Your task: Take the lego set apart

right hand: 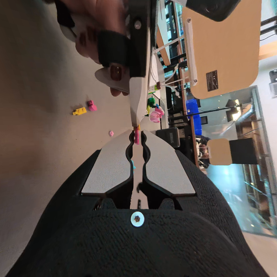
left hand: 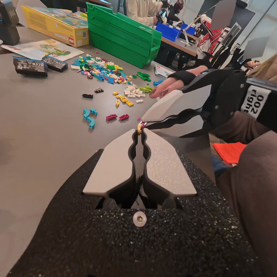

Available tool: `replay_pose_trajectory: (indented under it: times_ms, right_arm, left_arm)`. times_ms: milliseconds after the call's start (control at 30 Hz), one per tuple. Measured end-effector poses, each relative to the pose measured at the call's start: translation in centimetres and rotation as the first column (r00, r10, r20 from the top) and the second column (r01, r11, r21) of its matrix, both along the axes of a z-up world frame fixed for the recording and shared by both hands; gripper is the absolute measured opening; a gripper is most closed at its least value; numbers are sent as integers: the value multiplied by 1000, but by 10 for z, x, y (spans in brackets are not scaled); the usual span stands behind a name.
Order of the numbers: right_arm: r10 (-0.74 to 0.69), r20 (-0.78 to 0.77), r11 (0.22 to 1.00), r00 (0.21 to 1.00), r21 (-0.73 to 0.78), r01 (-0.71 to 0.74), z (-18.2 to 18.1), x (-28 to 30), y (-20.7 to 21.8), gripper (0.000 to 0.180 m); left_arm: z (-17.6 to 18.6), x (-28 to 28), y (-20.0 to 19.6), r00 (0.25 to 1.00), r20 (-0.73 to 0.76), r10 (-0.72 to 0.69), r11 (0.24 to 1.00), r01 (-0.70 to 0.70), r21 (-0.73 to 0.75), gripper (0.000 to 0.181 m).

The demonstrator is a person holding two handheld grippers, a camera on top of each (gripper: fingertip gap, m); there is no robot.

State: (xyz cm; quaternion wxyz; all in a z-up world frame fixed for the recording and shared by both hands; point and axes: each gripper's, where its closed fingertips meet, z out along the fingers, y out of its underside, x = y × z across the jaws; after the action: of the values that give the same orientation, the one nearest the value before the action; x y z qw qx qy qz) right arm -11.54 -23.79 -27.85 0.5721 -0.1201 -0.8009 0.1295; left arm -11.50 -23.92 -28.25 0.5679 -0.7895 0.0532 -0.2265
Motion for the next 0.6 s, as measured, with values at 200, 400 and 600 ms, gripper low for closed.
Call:
replay_pose_trajectory:
  times_ms: [200,400,600]
  right_arm:
    - [-43,-41,985,998,165,50,1,-3,2,14]
    - [-75,59,988,995,138,66,-15,-6,8,19]
    - [-84,-1,995,996,-54,84,1,-8,4,3]
  left_arm:
    - [-2,-4,1,999,28,25,999,-24,-32,4]
    - [-2,-2,0,998,64,15,999,-13,-44,4]
    - [12,0,-4,996,81,-37,998,32,61,3]
